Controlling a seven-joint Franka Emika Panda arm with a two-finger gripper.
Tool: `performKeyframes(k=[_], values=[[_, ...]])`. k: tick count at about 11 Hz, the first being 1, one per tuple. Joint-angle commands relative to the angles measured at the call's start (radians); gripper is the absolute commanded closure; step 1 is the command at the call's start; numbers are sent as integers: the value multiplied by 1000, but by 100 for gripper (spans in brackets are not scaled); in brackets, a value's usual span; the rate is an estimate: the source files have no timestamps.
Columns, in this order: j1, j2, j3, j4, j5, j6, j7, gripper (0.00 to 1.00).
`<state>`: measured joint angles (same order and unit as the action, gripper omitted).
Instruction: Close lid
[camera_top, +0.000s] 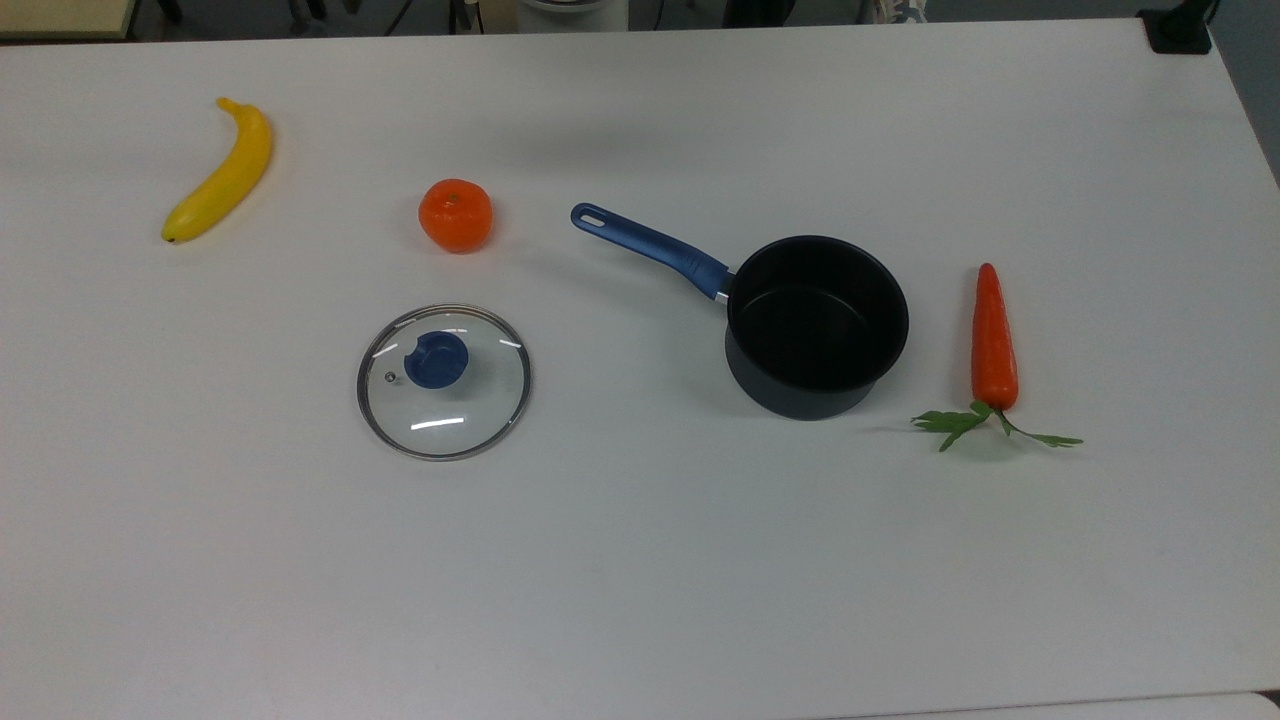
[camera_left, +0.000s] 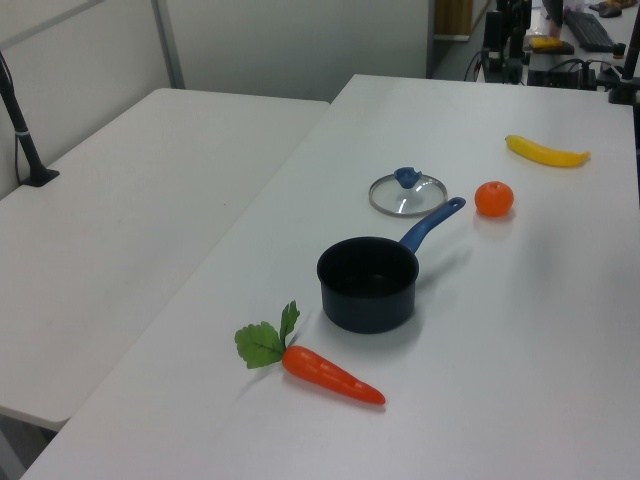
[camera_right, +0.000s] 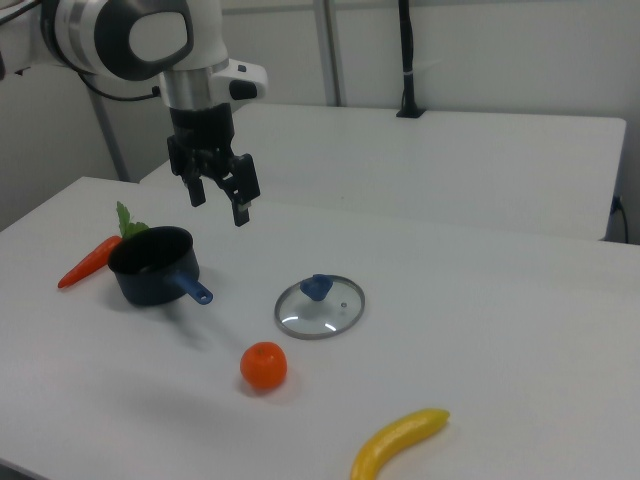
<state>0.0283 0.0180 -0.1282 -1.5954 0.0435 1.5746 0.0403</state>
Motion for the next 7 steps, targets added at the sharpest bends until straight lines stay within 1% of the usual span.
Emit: performKeyframes(k=[1, 3, 5, 6, 7], values=[[-7, -20, 1, -6, 5, -39, -4, 0], [-8, -18, -1, -3, 9, -47, -14, 0], [-10, 3, -2, 29, 13, -45, -16, 0], [-27, 3, -2, 32, 28, -45, -16, 0], [-45, 3, -2, 48, 62, -45, -19, 0]])
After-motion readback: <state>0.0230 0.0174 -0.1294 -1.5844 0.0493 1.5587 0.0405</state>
